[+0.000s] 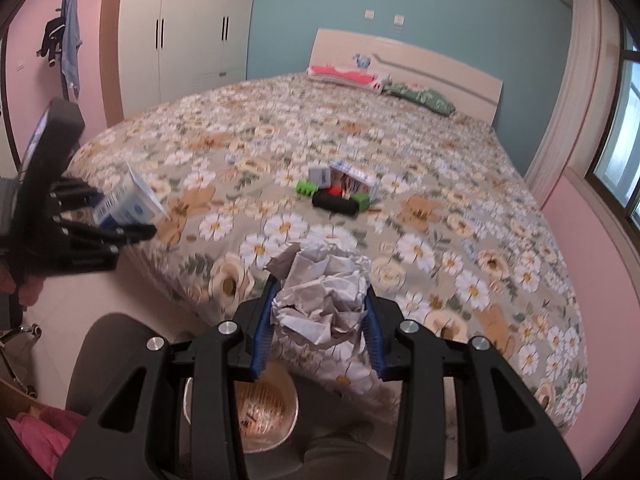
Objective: Collect trash
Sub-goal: 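Carry the yogurt cup and paper ball with both tools over the wastebasket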
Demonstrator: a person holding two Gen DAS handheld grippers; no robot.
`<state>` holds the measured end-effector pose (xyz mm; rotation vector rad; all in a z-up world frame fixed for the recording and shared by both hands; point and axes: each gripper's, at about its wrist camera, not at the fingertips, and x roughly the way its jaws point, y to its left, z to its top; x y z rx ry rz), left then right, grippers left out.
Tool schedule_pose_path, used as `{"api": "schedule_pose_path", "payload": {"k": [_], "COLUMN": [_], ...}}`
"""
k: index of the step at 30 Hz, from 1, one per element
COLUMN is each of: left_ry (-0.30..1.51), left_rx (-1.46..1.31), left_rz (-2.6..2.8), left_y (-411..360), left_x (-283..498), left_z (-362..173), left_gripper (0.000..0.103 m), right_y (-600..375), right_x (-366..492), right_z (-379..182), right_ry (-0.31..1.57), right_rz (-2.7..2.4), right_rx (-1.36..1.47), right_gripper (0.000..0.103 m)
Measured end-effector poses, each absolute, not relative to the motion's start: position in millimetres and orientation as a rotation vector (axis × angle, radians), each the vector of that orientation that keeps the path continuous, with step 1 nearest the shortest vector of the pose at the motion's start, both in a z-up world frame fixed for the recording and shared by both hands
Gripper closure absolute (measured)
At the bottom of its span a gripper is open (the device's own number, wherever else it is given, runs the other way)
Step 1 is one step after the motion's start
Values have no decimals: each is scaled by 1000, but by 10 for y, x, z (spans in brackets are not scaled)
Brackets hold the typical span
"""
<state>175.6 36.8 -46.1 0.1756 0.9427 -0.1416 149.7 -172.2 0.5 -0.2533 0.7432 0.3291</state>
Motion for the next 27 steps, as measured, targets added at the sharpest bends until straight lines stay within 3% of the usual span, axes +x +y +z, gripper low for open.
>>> {"api": "schedule_pose_path", "payload": {"k": [27], "left_ry": [1372], "left_rx": [145], "left_rz": [-248], "left_y": [20], "left_x": [1643], "left_z": [-2505], "left_gripper": [53], "right_y": [-1428], "right_x": [1584], "right_z": [-2074], "right_ry": [1216], "right_rz": [459], "right_rx": [-219], "right_gripper": [63]}}
